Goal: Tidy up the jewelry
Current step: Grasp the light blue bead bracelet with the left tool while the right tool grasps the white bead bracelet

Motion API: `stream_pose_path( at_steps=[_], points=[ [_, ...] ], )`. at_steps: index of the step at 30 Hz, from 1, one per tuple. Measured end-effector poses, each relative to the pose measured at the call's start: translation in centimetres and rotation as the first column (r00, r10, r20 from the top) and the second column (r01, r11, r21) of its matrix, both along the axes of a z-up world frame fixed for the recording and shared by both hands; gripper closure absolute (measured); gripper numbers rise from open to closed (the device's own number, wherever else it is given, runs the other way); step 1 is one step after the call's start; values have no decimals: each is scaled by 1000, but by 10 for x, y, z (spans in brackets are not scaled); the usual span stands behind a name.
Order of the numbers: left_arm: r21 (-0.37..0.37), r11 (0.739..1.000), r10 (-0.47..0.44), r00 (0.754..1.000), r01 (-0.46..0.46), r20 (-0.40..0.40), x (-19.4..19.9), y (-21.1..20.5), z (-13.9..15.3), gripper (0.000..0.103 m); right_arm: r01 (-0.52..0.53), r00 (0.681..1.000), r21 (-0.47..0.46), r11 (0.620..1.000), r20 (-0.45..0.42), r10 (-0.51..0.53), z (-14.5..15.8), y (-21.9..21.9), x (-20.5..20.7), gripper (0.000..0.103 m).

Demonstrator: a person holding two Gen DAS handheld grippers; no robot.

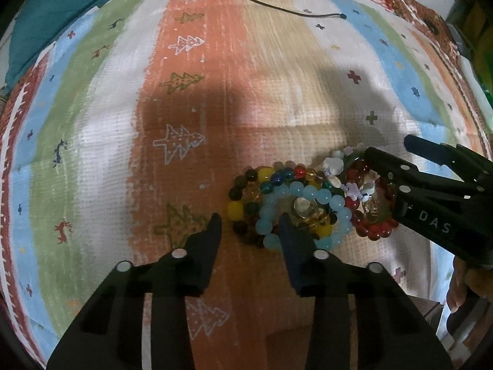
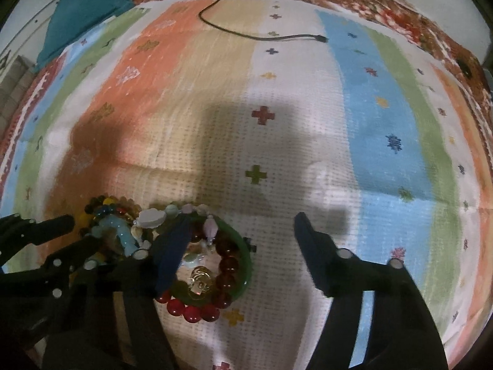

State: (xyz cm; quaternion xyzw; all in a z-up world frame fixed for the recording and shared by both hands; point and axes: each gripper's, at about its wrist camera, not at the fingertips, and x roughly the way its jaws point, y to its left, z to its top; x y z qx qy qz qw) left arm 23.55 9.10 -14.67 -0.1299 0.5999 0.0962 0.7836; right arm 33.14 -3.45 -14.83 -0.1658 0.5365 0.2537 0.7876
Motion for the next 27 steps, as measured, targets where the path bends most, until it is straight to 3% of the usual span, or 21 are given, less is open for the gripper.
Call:
stream_pose_path(
  at_steps=[4, 12, 15, 18, 20, 27],
  points=[
    [10, 1000, -12, 1000, 12, -4, 3, -4, -2, 73, -32, 999, -13, 999, -1, 32, -3, 5, -3, 62],
    [45, 999, -26, 1000, 26, -12, 5, -10, -6, 79, -71, 997, 2, 997, -17, 71, -2, 8, -9, 81],
    [67, 997, -23, 1000, 24, -19, 5, -12, -4, 92, -78, 997, -6, 997, -9, 78, -2, 8, -10, 84],
    [74, 997, -27, 999, 29, -28, 5, -12, -5, 92, -81, 997, -5, 997, -5, 81, -2, 7, -11, 85],
    [72, 997, -24, 999, 26, -27, 6, -11, -4, 92, -79, 997, -8, 997, 0, 79, 0, 7, -10, 92],
    [71, 997, -17, 1000, 18, -10, 3, -8, 7, 92, -80, 997, -3, 997, -5, 80, 1, 6, -11, 92]
  ],
)
